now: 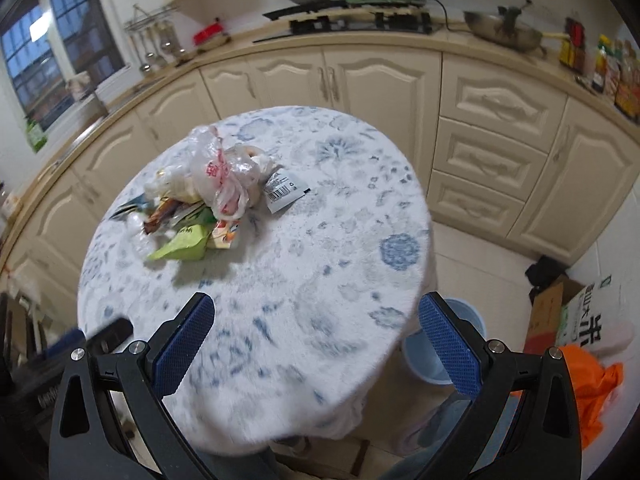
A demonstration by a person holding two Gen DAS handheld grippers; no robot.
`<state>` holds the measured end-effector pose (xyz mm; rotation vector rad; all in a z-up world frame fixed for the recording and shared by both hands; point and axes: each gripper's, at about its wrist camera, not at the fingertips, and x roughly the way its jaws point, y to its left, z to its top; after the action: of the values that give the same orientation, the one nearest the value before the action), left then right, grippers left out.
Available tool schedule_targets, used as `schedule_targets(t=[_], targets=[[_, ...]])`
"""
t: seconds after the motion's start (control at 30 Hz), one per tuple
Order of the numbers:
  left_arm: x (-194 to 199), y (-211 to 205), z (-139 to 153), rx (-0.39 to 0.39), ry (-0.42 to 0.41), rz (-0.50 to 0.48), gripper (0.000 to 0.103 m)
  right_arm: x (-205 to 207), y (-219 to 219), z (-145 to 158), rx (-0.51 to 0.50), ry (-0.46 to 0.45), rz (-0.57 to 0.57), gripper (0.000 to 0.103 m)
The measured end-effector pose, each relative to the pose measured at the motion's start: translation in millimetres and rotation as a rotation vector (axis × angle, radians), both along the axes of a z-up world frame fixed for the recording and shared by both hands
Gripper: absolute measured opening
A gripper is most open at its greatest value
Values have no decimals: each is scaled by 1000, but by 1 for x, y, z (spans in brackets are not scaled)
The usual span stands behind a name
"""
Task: Collect trash
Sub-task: 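Grasp the fruit jelly packet with the right gripper while the left gripper approaches the lime-green wrapper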
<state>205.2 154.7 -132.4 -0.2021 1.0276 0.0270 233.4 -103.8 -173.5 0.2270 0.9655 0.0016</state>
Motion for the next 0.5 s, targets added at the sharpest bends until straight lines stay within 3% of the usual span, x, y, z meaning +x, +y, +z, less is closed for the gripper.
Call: schedule_targets(t=[0.33, 0.5], targets=[[46, 39, -33, -21, -17, -53, 94, 59, 51, -40, -95, 32, 8, 103], [57, 54, -37, -52, -21, -55, 94, 84, 65, -55, -88, 64, 25, 103]])
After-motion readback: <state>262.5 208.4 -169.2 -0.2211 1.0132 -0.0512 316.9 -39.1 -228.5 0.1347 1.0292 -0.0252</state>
